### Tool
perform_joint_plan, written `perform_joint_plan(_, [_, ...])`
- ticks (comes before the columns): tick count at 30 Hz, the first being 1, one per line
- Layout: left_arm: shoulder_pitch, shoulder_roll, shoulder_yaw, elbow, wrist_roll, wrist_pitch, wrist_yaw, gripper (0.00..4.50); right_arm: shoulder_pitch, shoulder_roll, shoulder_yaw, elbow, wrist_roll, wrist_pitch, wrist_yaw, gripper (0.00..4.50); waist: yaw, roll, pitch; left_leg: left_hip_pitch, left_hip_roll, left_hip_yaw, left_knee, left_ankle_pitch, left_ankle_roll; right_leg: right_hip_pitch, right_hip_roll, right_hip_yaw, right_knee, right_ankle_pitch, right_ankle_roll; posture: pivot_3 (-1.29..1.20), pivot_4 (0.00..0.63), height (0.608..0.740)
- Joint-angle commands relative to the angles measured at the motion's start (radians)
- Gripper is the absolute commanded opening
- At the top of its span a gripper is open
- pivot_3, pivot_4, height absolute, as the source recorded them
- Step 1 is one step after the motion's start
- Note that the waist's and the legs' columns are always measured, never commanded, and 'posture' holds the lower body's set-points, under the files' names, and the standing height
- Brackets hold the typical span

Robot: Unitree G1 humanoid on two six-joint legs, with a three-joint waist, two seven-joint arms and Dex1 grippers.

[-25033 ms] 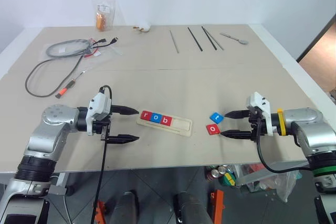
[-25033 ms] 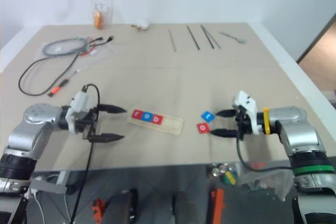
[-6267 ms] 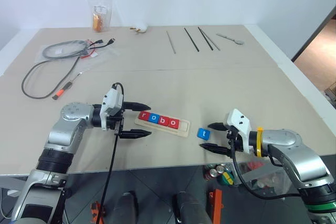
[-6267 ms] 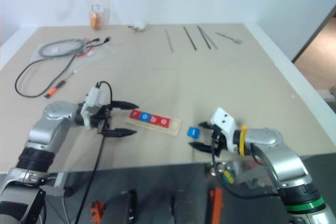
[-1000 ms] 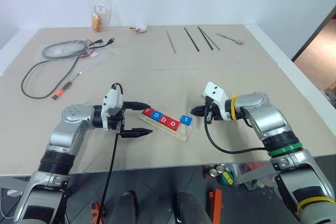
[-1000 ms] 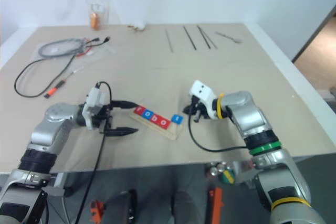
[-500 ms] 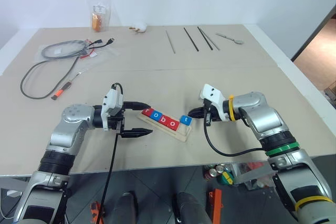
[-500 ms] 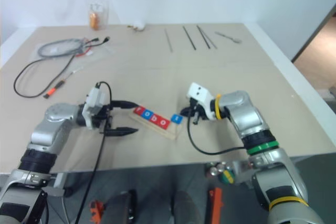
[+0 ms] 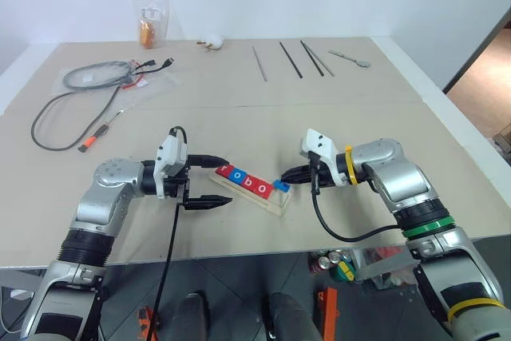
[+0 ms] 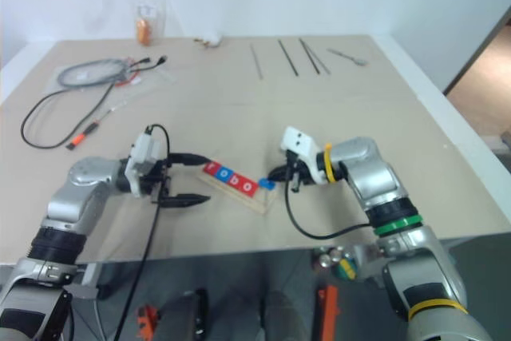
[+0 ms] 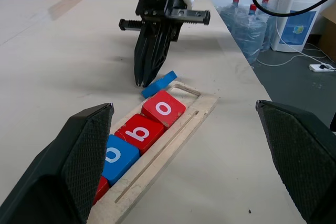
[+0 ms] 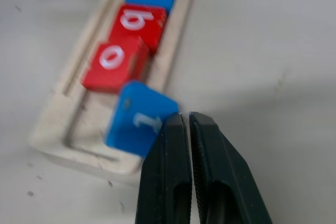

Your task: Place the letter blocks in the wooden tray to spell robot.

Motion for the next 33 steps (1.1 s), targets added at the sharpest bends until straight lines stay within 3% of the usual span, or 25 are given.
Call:
perform_joint_plan(1, [-0.001, 0.006, 0.016, -0.022, -0.006, -0.006, 0.004, 4.5, -0.017, -0.03, -0.029, -0.092, 0.045, 0.029, 0.034, 0.15, 0.0, 0.0, 0.0, 0.0, 0.0, 0.0, 0.0, 0.0, 0.0, 0.0, 0.0, 0.0, 0.0, 0.0, 0.0, 0.0, 0.15, 0.74])
perform_joint_plan(9, [-0.005, 0.006, 0.016, -0.02, -0.006, -0.005, 0.002, 4.5, 0.002, -0.058, -0.028, -0.115, 0.052, 0.032, 0.018, 0.15, 0.0, 0.0, 0.0, 0.0, 0.0, 0.0, 0.0, 0.0, 0.0, 0.0, 0.0, 0.0, 0.0, 0.0, 0.0, 0.0, 0.15, 0.74])
perform_joint_plan(20, [-0.018, 0.003, 0.01, -0.009, -0.003, -0.004, -0.001, 4.5, -0.027, -0.01, -0.016, -0.002, 0.0, -0.022, -0.1, 0.15, 0.0, 0.0, 0.0, 0.0, 0.0, 0.0, 0.0, 0.0, 0.0, 0.0, 0.0, 0.0, 0.0, 0.0, 0.0, 0.0, 0.15, 0.74])
perform_joint_plan(33, [-0.018, 0.004, 0.013, -0.01, -0.003, -0.004, 0.002, 4.5, 0.031, -0.054, 0.002, -0.055, -0.005, -0.038, -0.023, 0.15, 0.0, 0.0, 0.0, 0.0, 0.0, 0.0, 0.0, 0.0, 0.0, 0.0, 0.0, 0.0, 0.0, 0.0, 0.0, 0.0, 0.15, 0.74])
